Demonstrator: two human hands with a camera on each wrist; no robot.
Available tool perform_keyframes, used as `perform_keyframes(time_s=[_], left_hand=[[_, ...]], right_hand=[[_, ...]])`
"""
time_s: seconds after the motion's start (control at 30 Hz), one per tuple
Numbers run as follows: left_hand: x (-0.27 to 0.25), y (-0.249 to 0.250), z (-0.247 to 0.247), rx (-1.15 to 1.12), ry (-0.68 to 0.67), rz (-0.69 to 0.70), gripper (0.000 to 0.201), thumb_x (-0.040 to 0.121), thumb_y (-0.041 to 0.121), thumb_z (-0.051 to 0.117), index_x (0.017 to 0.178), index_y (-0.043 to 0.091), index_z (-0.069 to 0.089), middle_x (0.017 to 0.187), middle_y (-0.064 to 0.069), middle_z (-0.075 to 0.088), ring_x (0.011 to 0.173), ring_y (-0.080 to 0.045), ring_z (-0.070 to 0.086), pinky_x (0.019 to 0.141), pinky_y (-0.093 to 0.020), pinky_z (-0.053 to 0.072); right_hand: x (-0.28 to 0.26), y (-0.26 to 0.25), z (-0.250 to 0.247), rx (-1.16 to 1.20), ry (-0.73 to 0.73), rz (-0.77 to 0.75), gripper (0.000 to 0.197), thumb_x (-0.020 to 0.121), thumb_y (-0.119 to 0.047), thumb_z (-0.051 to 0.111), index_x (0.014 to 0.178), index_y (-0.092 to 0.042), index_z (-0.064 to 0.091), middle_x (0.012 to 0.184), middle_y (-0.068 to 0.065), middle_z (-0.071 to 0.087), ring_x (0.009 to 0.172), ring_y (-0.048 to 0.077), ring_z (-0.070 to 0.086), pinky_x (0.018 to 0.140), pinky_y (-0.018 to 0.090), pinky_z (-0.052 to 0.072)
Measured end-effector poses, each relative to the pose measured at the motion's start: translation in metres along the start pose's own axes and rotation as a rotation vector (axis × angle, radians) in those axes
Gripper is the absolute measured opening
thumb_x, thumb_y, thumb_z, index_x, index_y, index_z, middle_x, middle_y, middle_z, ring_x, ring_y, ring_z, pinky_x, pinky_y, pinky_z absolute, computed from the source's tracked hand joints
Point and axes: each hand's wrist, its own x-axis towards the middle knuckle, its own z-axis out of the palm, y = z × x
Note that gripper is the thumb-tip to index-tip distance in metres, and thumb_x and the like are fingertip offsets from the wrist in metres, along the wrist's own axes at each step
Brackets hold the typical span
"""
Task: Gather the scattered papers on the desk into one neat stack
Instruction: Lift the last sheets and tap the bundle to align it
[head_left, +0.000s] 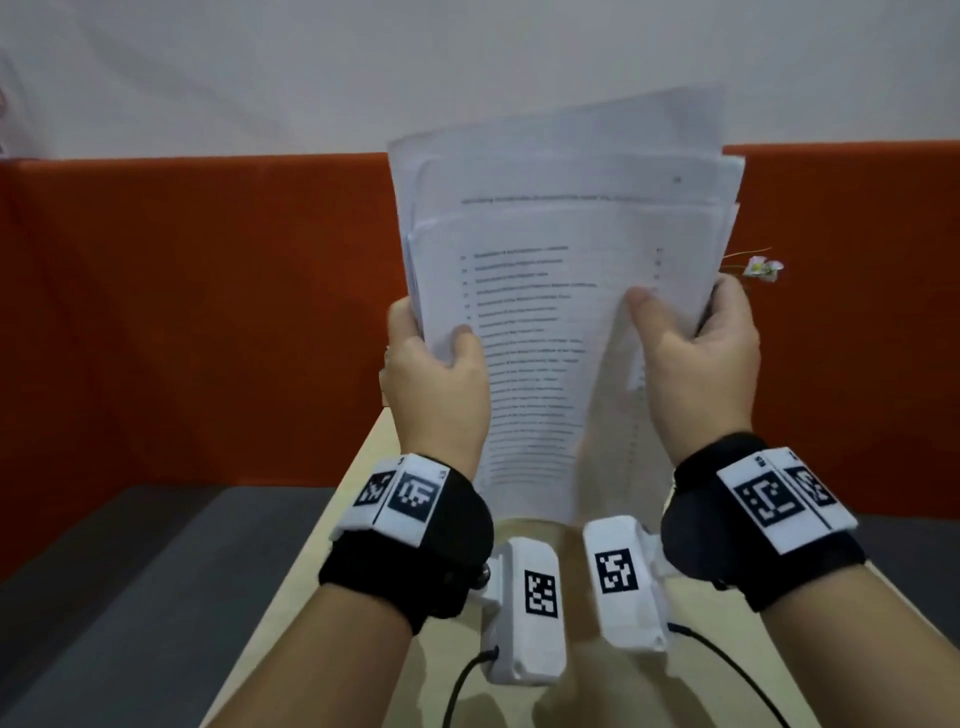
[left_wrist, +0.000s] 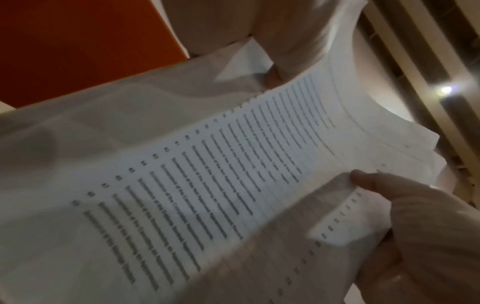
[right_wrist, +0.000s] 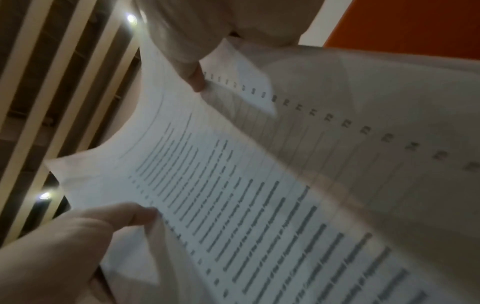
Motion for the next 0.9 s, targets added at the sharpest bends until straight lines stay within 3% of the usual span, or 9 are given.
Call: perform_keyframes(time_s=[0.17,0.27,0.37,0.47,0.57,0.63,0.7,0.77,0.9], left_hand=[[-0.007,-0.006,-0.01,0.048,-0.129,-0.063,0.043,0.079,0.021,0.063,0.109,0.038,0.037,0.107,0.006,0.062,0.105,-0.022,0.06,0.091,-0.045,0.052],[0.008,0.005,-0.017,-0.063,-0.171,-0.041,0.063,0.077,0.021,0.07,0.127,0.029,0.033,0.101,0.017,0.06,0.095,-0.006,0.065,0.092,-0.04,0.054],[0.031,0.033,-0.025,-0.127,-0.141,0.094,0.094,0.068,0.032,0.075,0.144,0.024,0.021,0.123,0.005,0.061,0.107,-0.01,0.065,0.1,-0.033,0.05],[0.053,0.079,-0.035,0.091,-0.155,0.309,0.087,0.078,0.037,0.07,0.148,0.025,0.019,0.135,0.007,0.047,0.117,-0.004,0.049,0.096,-0.011,0.035],[0.071,0.116,-0.035,0.533,-0.377,0.449,0.064,0.082,0.052,0.058,0.14,0.03,0.041,0.118,0.003,0.061,0.107,-0.01,0.055,0.086,-0.014,0.039],[0.078,0.124,-0.03,0.879,-0.639,0.446,0.064,0.08,0.062,0.054,0.133,0.028,0.051,0.129,0.0,0.06,0.116,-0.018,0.055,0.099,-0.028,0.042],[0.075,0.126,-0.022,1.112,-0.708,0.512,0.076,0.076,0.069,0.053,0.138,0.026,0.044,0.138,-0.004,0.053,0.124,-0.027,0.049,0.106,-0.042,0.038],[0.067,0.125,-0.013,1.152,-0.709,0.625,0.086,0.076,0.072,0.05,0.147,0.029,0.028,0.146,-0.005,0.043,0.132,-0.028,0.042,0.109,-0.044,0.031],[0.049,0.117,0.007,1.002,-0.877,0.629,0.088,0.079,0.063,0.054,0.151,0.032,0.016,0.154,0.002,0.032,0.14,-0.022,0.034,0.111,-0.046,0.027]], right_hand=[[-0.017,0.029,-0.018,0.058,-0.149,0.208,0.022,0.08,-0.023,0.072,0.1,-0.024,0.063,0.09,-0.015,0.07,0.075,-0.004,0.068,0.059,0.015,0.051],[-0.016,0.035,-0.023,0.106,-0.199,0.283,0.019,0.078,-0.019,0.075,0.093,-0.028,0.067,0.087,-0.011,0.075,0.075,0.003,0.071,0.062,0.022,0.054],[-0.011,0.033,-0.023,0.159,-0.251,0.326,0.022,0.077,-0.014,0.074,0.097,-0.021,0.07,0.093,-0.005,0.076,0.079,0.01,0.073,0.064,0.024,0.056],[-0.01,0.029,-0.022,0.195,-0.276,0.348,0.026,0.077,-0.009,0.074,0.101,-0.016,0.07,0.095,-0.002,0.076,0.082,0.013,0.074,0.067,0.025,0.059],[-0.009,0.027,-0.023,0.198,-0.291,0.356,0.03,0.077,-0.01,0.074,0.106,-0.013,0.07,0.098,-0.001,0.077,0.084,0.014,0.074,0.07,0.027,0.06],[-0.009,0.026,-0.024,0.194,-0.301,0.354,0.03,0.077,-0.01,0.073,0.107,-0.012,0.07,0.098,-0.001,0.076,0.083,0.013,0.074,0.067,0.024,0.059],[-0.009,0.025,-0.024,0.206,-0.308,0.353,0.029,0.078,-0.009,0.072,0.106,-0.012,0.07,0.097,0.0,0.076,0.078,0.01,0.074,0.062,0.02,0.058],[-0.01,0.024,-0.022,0.216,-0.304,0.359,0.03,0.077,-0.008,0.072,0.107,-0.01,0.07,0.097,0.001,0.076,0.076,0.009,0.073,0.062,0.02,0.058],[-0.01,0.023,-0.021,0.22,-0.3,0.357,0.032,0.076,-0.008,0.073,0.108,-0.009,0.07,0.099,0.004,0.076,0.084,0.017,0.073,0.068,0.025,0.06]])
